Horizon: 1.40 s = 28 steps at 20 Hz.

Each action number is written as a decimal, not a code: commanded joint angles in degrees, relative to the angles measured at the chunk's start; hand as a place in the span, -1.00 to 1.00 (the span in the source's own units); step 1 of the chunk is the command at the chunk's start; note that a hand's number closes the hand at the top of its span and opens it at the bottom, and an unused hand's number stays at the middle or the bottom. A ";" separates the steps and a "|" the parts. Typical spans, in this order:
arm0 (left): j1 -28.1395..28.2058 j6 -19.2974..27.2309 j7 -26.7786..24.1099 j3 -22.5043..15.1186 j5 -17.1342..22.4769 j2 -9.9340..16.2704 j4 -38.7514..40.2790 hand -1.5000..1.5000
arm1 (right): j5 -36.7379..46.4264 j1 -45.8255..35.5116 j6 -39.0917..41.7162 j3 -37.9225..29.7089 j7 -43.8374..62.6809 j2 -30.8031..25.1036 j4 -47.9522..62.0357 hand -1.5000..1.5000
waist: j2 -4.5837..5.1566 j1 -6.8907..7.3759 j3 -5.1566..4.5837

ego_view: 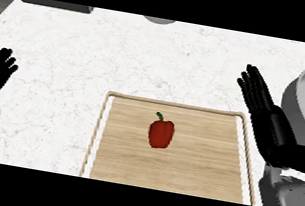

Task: Pick the bell pepper from the tray and place it in the pot

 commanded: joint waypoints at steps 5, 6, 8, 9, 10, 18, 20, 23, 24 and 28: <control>-9.58 4.98 -1.32 1.08 0.17 -5.78 -3.42 0.00 | -14.31 -17.70 22.35 -0.53 0.66 -5.04 4.13 1.00 | 2.89 1.96 0.63; -9.49 5.61 -1.55 0.36 0.86 -7.65 -5.27 0.00 | -16.78 -19.74 25.54 -0.37 1.23 -5.56 4.41 1.00 | 2.85 3.30 0.67; -10.31 6.56 0.29 -0.25 1.06 -8.69 -3.83 0.00 | 8.67 -21.17 17.68 -0.45 -2.64 -17.39 6.50 1.00 | 3.21 1.39 0.39; -11.06 7.63 -0.33 -0.94 0.40 -10.46 -3.66 0.00 | 6.24 -22.15 17.99 -3.68 -7.09 -15.56 14.44 -1.00 | 3.24 1.89 0.57; -14.54 8.48 2.11 -2.13 -0.44 -11.10 -1.72 0.00 | 7.09 -22.31 22.04 -1.10 -11.93 -15.60 16.54 -1.00 | 3.21 1.05 0.61; -15.11 8.33 4.78 0.65 -0.23 -10.21 -2.18 0.00 | 20.00 -23.68 26.81 4.14 -35.12 -18.85 22.10 -1.00 | 2.13 0.80 0.52; -16.31 11.27 5.37 -2.78 -3.32 -13.08 -2.88 0.00 | 24.50 -26.18 25.31 6.21 -33.83 -18.91 23.07 -1.00 | 2.11 0.74 0.52; -17.52 11.05 2.53 -1.65 -4.29 -14.24 2.68 0.00 | 26.44 -27.50 29.40 9.04 -28.42 -20.71 18.27 -1.00 | 2.00 -0.44 0.41; -14.65 10.66 0.86 -2.35 -4.64 -14.64 -0.01 0.00 | 29.16 -27.15 28.91 10.70 -28.92 -20.57 19.69 -1.00 | 1.97 0.23 0.43; -15.87 8.78 3.95 0.37 -2.39 -13.15 -0.33 0.00 | 31.50 -27.87 32.35 13.68 -20.60 -19.34 11.69 -1.00 | 1.70 -0.40 0.43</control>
